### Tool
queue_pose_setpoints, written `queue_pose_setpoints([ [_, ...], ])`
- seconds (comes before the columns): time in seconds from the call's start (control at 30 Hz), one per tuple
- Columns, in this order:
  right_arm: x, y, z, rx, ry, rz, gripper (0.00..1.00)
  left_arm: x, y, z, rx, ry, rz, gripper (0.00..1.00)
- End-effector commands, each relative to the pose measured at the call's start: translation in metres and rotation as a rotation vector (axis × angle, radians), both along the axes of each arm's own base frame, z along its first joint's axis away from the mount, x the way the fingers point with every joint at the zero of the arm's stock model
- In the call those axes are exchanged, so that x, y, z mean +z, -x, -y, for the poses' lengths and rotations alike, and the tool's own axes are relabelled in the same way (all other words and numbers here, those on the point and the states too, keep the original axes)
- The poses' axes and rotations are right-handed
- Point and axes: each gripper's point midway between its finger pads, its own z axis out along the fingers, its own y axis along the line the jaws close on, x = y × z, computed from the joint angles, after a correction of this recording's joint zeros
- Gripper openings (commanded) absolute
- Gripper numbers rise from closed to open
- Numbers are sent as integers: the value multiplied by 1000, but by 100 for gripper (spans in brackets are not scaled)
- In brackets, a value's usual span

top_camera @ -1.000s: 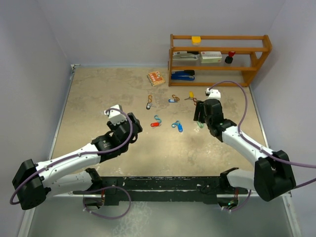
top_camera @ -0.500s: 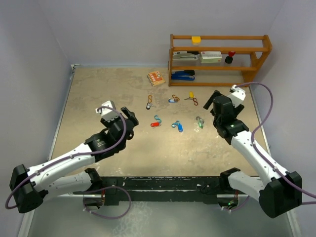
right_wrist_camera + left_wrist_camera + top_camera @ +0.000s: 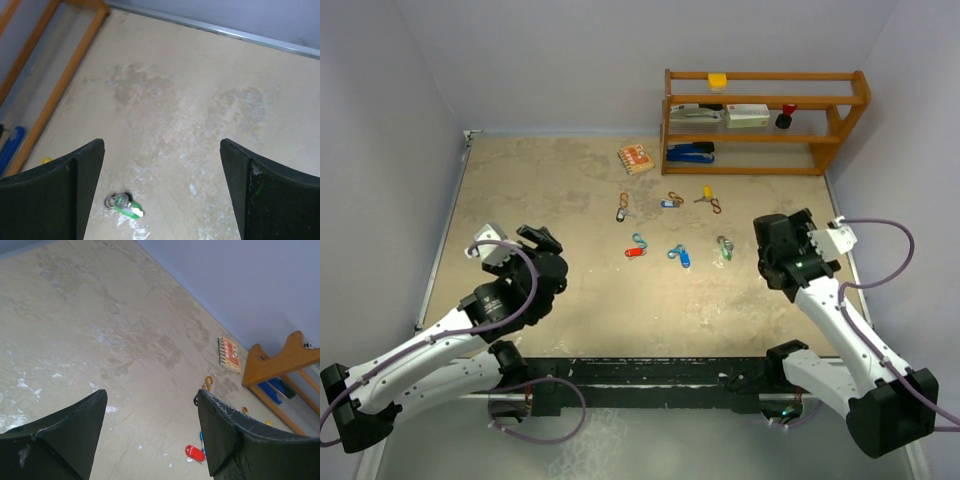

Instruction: Put the keys on the keyring

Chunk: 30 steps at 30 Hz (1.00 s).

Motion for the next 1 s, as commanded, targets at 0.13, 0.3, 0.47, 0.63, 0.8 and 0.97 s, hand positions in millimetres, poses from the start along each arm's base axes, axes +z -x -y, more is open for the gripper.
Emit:
queue_pose_setpoints([
  [0.13, -10, 53, 35, -370, -65, 89, 100, -12, 10, -31, 138, -17, 34, 71],
  [0.3, -17, 62, 41, -430, -77, 122, 100, -11, 11, -36, 160, -23, 48, 71],
  [0.47, -18, 72, 46, -460, -77, 149, 100, -11, 11, -36, 164, -25, 47, 71],
  [0.63, -13, 70, 46, -430, -54, 140, 100, -15, 9, -31, 150, -26, 33, 71],
  [0.8, -13, 71, 46, -412, -54, 149, 100, -19, 7, -26, 134, -30, 14, 71],
  [0.97, -10, 73, 46, -401, -67, 154, 100, -20, 6, -19, 89, -9, 12, 72],
])
